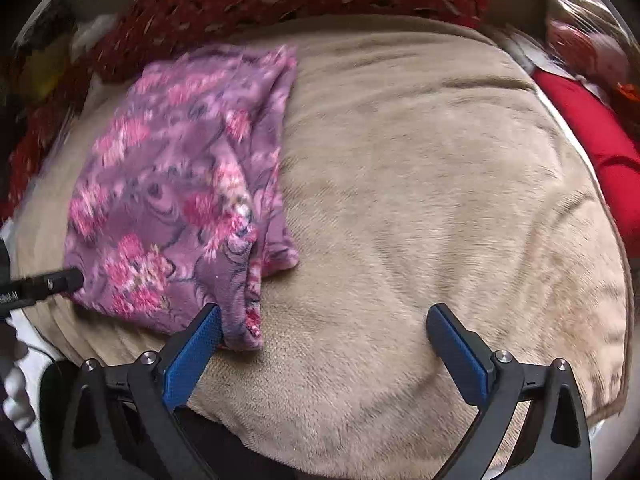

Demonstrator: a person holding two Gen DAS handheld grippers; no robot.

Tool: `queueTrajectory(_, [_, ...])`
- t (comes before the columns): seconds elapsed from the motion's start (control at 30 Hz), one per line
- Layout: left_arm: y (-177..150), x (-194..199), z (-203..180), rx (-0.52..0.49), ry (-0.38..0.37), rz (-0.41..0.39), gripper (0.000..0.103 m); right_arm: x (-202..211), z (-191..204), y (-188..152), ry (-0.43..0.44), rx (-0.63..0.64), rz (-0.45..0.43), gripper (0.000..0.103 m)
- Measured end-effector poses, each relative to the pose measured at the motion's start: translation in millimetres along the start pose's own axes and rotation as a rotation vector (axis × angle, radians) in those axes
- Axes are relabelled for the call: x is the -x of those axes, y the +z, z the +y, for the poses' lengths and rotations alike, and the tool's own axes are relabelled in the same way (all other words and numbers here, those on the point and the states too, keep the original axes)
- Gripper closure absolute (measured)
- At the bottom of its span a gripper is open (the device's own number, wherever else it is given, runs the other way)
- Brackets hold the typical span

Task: Fold small clothes

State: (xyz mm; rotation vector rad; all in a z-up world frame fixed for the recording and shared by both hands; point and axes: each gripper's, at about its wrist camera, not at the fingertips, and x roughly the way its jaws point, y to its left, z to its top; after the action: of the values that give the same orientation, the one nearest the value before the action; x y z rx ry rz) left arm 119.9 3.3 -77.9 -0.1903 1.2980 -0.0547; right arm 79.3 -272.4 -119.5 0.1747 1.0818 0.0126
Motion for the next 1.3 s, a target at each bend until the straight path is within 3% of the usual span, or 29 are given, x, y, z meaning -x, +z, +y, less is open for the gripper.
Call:
queueTrajectory(0.2, [-4, 21, 17, 0.042, 0.036, -0.072, 0.001, 25, -9, 20, 0.085, -0.083, -0.123, 0.011])
queueTrajectory(0.33, [-5, 23, 9, 0.016, 0.046, -0.077, 0.001, 25, 4, 42, 0.160, -0.073, -0.175, 0.029])
queueTrajectory(0.47, [10, 16, -2, 0.003, 0.032, -0.055, 0.001, 8, 12, 73, 0.190, -0.064, -0.151, 0.030])
queueTrajectory(0.53, [16, 14, -4, -0.005, 0.029, -0.046, 0.001, -13, 20, 83, 0.190, -0.080, -0.091, 0.032])
queueTrajectory(0.57, [18, 12, -6, -0.009, 0.029, -0.044, 0.001, -22, 20, 83, 0.188, -0.090, -0.071, 0.036])
queueTrajectory(0.6, [21, 12, -6, -0.010, 0.025, -0.043, 0.001, -28, 21, 83, 0.203, -0.097, -0.056, 0.057])
queueTrajectory(0.63, [25, 13, -7, -0.008, 0.015, -0.046, 0.001, -34, 22, 85, 0.258, -0.096, -0.036, 0.071])
queueTrajectory(0.67, [28, 14, -7, -0.002, 0.005, -0.053, 0.001, -34, 23, 88, 0.265, -0.093, -0.041, 0.072])
queueTrajectory(0.73, [37, 17, -7, 0.015, -0.017, -0.075, 0.001, -22, 23, 93, 0.270, -0.054, -0.115, 0.093])
queueTrajectory(0.8, [46, 10, -9, 0.019, -0.013, -0.071, 0.001, -17, 16, 98, 0.259, -0.058, -0.155, 0.102])
queueTrajectory(0.87, [53, -8, -15, 0.011, 0.012, -0.033, 0.001, -31, 6, 103, 0.219, -0.078, -0.115, 0.103])
queueTrajectory(0.93, [56, -20, -20, 0.009, 0.012, 0.005, 0.001, -56, 0, 102, 0.153, -0.071, 0.001, 0.103])
queueTrajectory(0.97, [56, -20, -22, 0.005, 0.010, -0.001, 0.001, -56, -6, 100, 0.170, -0.098, 0.001, 0.103])
queueTrajectory(1.07, [58, -15, -24, -0.025, 0.000, -0.030, 0.001, -31, -21, 92, 0.339, -0.205, -0.090, 0.094])
queueTrajectory(1.1, [61, -16, -27, -0.027, 0.000, -0.030, 0.001, -23, -22, 89, 0.396, -0.216, -0.113, 0.089])
queueTrajectory(1.17, [60, -19, -28, -0.012, -0.007, -0.028, 0.001, -17, -16, 85, 0.473, -0.203, -0.118, 0.066])
queueTrajectory(1.2, [60, -20, -29, -0.008, -0.006, -0.028, 0.001, -17, -8, 82, 0.477, -0.171, -0.105, 0.047])
queueTrajectory(1.27, [60, -17, -31, -0.017, 0.002, -0.033, 0.001, -27, 16, 75, 0.383, -0.033, -0.065, 0.054])
queueTrajectory(1.3, [62, -12, -32, -0.021, -0.001, -0.044, 0.001, -30, 27, 71, 0.328, 0.046, -0.056, 0.082])
